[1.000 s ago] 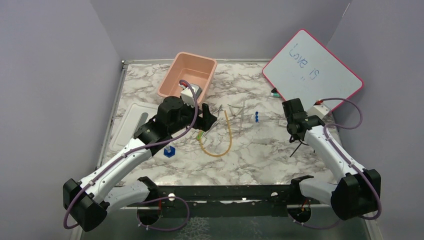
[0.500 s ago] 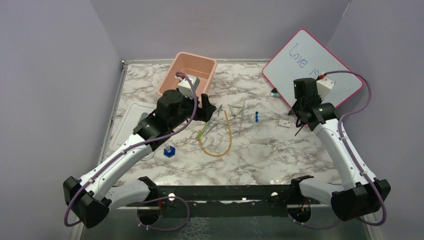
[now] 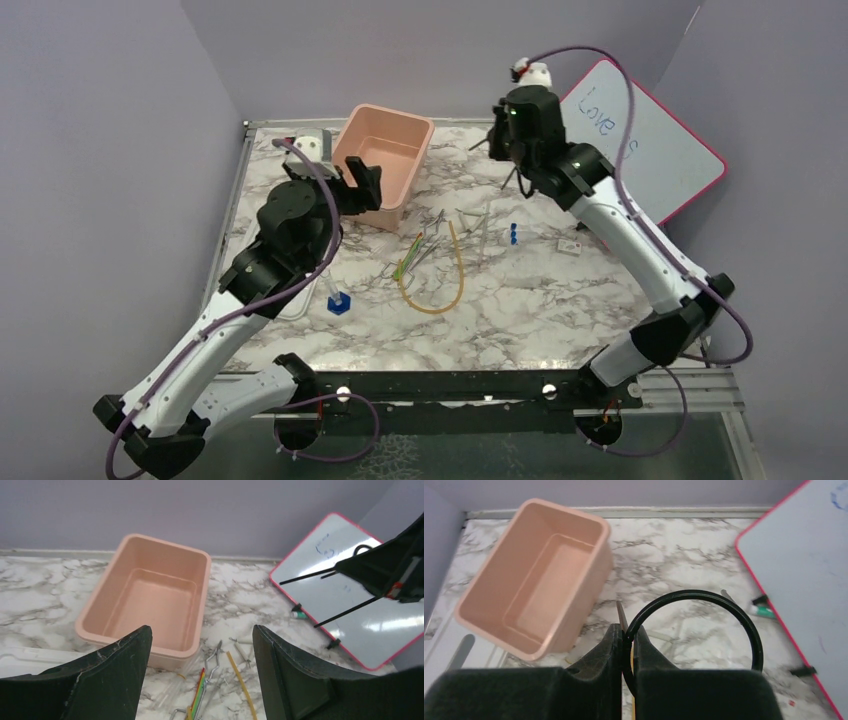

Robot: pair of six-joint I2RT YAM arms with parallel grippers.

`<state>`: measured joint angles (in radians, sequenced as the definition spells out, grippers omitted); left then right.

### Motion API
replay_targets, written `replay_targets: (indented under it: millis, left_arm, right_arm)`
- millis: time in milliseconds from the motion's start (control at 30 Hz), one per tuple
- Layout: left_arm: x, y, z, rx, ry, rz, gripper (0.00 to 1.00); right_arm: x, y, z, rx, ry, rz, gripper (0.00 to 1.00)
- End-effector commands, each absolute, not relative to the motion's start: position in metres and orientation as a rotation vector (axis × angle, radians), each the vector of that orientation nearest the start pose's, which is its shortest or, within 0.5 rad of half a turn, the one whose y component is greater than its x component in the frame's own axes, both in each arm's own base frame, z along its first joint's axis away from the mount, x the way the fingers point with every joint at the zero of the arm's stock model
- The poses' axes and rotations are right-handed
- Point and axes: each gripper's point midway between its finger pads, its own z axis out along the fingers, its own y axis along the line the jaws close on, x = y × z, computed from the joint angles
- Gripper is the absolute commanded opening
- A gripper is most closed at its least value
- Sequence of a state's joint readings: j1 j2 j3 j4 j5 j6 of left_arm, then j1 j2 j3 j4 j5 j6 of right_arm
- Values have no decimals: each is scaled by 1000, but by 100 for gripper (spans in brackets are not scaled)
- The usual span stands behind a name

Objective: Organize the chemistry lab equipment

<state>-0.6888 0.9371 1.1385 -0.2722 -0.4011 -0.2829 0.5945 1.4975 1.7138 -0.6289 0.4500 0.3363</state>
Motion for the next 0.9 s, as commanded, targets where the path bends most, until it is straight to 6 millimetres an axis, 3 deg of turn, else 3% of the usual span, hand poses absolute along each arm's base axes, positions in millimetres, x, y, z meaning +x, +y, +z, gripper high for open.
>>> replay_targets:
  millis: [0,200,367,500,700,867]
  left_arm:
    - [275,-103,429,-175,1496,-283,76]
    - [253,-73,457,-243,1408,-271,76]
    - [245,-65,462,-248,1386,-276,76]
    - [244,-61,461,-248,1387,-253,76]
    - [245,-60,459,-239,1392,-225,76]
    - [247,-70,445,-233,1421,-273,76]
  right_arm:
    - [412,273,383,-158,1824,303,1]
    - [425,381,384,-322,1732,432,1]
    - [427,444,384,-411,1646,493,1]
    - [431,467,369,-435,1638,538,1]
    - [439,479,304,-486,1734,496,1]
    - [440,488,260,-586,1797,458,1]
